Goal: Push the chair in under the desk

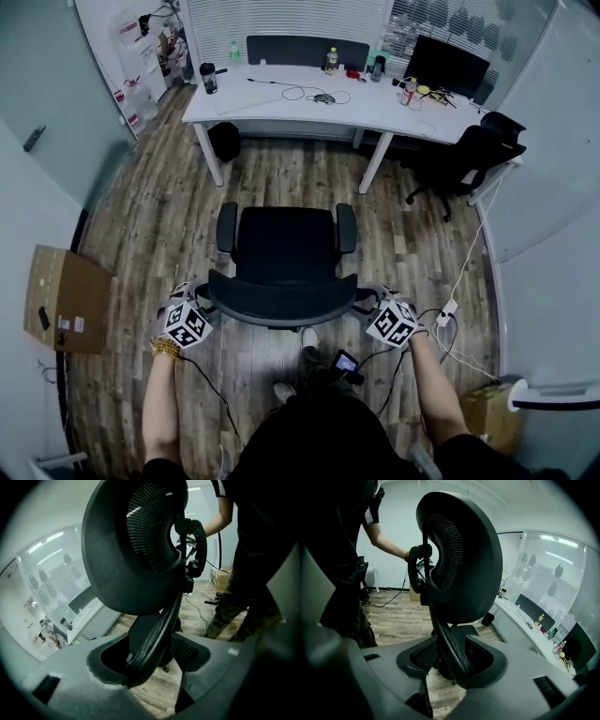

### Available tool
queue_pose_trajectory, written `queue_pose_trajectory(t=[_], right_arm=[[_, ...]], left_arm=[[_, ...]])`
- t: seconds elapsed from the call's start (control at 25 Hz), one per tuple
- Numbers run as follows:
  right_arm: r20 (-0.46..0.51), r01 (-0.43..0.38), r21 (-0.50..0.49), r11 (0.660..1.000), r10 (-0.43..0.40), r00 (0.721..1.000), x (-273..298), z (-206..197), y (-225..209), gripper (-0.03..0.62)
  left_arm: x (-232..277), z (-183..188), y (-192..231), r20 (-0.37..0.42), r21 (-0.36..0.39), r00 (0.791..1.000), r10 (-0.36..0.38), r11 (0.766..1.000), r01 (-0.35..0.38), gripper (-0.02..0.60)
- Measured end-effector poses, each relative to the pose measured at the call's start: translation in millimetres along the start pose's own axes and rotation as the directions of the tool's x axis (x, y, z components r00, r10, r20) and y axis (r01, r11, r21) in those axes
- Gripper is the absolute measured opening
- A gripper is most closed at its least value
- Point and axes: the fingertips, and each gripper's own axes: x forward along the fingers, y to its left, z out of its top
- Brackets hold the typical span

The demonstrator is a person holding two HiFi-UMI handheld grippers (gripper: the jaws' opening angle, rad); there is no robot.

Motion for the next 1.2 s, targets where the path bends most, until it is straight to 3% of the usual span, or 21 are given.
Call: queue_pose_trajectory(t=[0.76,1.2], right_arm=[[0.054,-0.003,-0.032,0.999,0.004,0.999,46.1,9.0,-92.1,0.181],[0.059,-0.039,-0.069,0.997,0.043,0.997,65.8,6.3,-151.5,0.181]], left_arm=[[47.5,0.9,83.0,-0.017,-0.035,1.000,0.017,0.999,-0.018,0.293],[70.7,12.3,118.2,-0.012,-0.066,0.997,0.073,0.995,-0.074,0.293]])
